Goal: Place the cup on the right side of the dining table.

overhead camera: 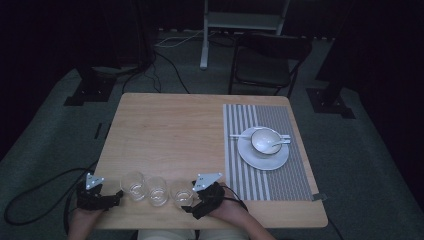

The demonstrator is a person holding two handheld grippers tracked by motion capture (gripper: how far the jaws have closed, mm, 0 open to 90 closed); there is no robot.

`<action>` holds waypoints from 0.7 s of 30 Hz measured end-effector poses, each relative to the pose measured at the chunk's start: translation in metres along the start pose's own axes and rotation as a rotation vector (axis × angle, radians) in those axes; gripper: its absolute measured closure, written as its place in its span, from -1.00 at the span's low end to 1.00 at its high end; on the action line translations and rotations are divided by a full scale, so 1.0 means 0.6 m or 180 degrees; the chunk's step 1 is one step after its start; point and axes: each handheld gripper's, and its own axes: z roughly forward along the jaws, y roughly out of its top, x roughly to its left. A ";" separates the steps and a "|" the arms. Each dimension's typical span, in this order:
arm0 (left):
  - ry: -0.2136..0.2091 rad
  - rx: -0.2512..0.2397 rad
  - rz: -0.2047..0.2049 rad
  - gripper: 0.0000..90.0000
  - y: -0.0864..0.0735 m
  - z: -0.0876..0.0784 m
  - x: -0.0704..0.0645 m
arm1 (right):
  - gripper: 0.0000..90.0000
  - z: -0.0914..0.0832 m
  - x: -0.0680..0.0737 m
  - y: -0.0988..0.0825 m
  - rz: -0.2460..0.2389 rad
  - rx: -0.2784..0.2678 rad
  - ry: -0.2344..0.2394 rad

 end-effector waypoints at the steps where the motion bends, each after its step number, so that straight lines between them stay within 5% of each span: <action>1: -0.0002 -0.0001 0.0001 -0.98 0.000 0.000 0.000 | -0.74 0.008 0.003 -0.001 0.0010 -0.0008 0.0019; 21: -0.0021 -0.0001 0.0018 -0.98 0.000 0.000 0.001 | -0.63 0.070 0.012 0.001 0.0157 0.0031 -0.0382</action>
